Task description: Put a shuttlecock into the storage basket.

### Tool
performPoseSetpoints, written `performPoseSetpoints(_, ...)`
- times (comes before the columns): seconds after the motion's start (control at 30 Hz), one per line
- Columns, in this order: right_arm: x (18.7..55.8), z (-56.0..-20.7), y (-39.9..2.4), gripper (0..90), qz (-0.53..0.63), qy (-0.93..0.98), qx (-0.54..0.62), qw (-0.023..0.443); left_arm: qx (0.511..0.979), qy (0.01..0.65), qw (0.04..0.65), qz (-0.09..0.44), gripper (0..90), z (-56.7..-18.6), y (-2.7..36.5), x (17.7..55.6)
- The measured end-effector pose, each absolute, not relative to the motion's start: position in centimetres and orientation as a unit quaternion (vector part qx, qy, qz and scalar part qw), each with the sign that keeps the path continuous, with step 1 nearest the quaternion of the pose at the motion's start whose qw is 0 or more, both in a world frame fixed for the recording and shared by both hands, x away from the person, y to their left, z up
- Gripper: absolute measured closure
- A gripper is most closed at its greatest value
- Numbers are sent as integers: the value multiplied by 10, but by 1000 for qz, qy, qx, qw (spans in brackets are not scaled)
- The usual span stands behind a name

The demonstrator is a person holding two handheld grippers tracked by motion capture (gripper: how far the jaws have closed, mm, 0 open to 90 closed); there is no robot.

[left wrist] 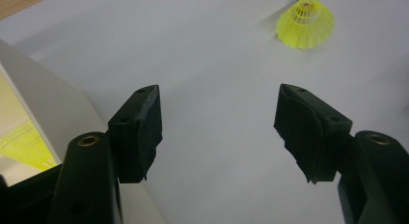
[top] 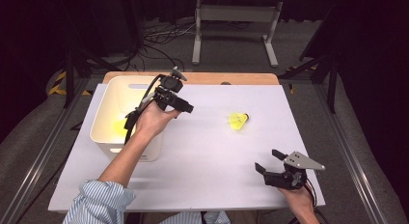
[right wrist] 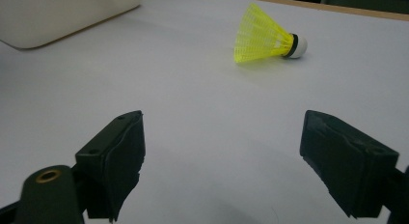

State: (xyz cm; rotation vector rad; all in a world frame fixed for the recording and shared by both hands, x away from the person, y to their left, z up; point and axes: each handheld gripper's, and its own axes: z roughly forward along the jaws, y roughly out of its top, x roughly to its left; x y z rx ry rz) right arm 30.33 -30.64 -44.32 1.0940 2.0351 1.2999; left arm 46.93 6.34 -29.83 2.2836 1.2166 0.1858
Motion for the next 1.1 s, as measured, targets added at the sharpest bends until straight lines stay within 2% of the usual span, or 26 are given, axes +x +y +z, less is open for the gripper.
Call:
performPoseSetpoints(0.67,317,-434,-297,146,455,758,415,215,852,447,265,64,340,-308,51,466)
performPoseSetpoints(1.1,338,-425,-286,258,447,756,427,214,856,440,263,59,333,-313,42,465)
